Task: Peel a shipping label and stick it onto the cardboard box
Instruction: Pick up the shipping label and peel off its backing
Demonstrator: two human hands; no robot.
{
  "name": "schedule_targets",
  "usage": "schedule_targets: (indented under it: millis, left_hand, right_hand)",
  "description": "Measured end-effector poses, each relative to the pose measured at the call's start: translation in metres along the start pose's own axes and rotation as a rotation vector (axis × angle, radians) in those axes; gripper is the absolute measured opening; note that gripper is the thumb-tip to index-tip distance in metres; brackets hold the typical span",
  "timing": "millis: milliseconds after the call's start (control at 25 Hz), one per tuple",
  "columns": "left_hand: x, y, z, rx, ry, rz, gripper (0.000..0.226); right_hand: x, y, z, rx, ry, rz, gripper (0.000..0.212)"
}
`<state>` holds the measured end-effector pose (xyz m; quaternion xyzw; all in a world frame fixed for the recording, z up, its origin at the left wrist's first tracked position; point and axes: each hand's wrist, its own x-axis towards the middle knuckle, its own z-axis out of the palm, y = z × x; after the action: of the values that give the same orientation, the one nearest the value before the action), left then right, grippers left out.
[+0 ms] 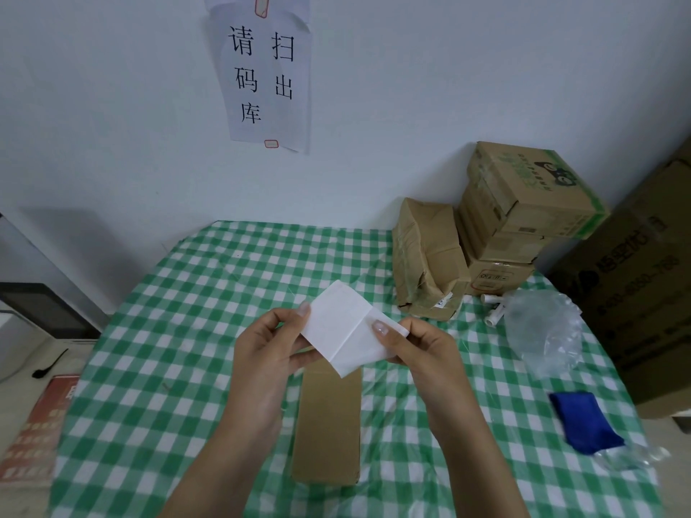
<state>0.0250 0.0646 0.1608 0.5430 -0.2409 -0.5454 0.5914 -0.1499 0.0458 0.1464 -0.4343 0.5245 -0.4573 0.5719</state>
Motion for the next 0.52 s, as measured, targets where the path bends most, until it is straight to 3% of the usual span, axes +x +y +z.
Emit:
schedule_targets:
  millis: [520]
  left_hand:
    - [0.0023,0.0033,-0.0014,-0.002,0.015,0.003,0.02]
  right_hand:
    - [0.0024,-0.0013,-0.0011,-0.028,0.029,-0.007,0.028]
